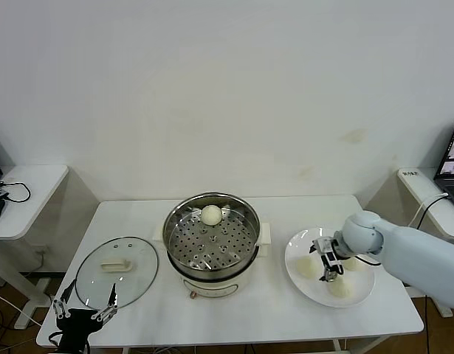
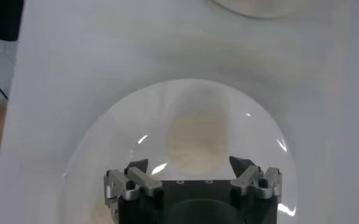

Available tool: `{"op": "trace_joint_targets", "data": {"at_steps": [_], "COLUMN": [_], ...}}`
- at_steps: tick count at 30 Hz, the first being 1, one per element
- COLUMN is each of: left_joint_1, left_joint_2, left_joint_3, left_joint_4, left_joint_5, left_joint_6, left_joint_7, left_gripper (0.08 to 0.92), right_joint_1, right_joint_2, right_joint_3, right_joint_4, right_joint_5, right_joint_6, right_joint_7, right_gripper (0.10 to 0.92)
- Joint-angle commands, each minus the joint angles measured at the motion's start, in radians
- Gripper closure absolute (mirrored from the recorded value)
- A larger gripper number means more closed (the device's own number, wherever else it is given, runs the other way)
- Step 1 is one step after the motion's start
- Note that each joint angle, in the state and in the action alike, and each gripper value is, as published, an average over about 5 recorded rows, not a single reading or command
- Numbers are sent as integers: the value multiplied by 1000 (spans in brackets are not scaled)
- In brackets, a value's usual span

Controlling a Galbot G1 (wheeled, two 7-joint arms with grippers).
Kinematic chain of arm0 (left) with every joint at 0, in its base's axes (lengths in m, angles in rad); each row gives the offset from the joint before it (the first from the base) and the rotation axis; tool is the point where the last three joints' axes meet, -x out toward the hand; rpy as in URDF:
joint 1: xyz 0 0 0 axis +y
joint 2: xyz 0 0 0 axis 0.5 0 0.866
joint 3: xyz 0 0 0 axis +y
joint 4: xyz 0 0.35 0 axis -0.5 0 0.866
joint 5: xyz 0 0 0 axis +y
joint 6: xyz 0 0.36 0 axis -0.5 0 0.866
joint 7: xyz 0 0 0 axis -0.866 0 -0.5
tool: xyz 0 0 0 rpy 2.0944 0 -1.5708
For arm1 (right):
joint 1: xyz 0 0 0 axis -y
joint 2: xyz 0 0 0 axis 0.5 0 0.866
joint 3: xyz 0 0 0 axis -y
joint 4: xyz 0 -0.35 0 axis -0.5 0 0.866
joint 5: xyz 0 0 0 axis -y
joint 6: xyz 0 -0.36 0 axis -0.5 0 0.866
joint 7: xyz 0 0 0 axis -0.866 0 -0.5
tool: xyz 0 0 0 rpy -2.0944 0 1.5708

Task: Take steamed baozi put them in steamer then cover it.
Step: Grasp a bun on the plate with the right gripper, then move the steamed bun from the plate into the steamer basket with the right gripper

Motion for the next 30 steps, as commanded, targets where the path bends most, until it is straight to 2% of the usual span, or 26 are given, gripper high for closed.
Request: {"op": "trace_joint_targets", "data": {"at_steps": [1,6,17,30], "left_joint_1": [0,-4,-6,-4], "left_joint_2": [0,-2,-2,5], "left_joint_3": [0,1,1,6], "left_joint_4": [1,5,12,1], "left_joint_5": [0,0,0,-1], "left_joint_6": [0,0,-2,-2], "left_joint_7": [0,0,-1,1], "left_gripper": [177,177,177,177], "right_joint_1": [-24,-29,-5,265], "right_joint_2": [58,81,77,-32], "right_joint_3": [16,19,18,-60], "right_joint_4": [-57,-73,-79,32], "right_joint_5": [-10,-13,-16,96], "right_joint_6": [0,-2,-3,-36], "right_joint_7": [5,5,-27,-101], "right_gripper": [203,231,415,423]}}
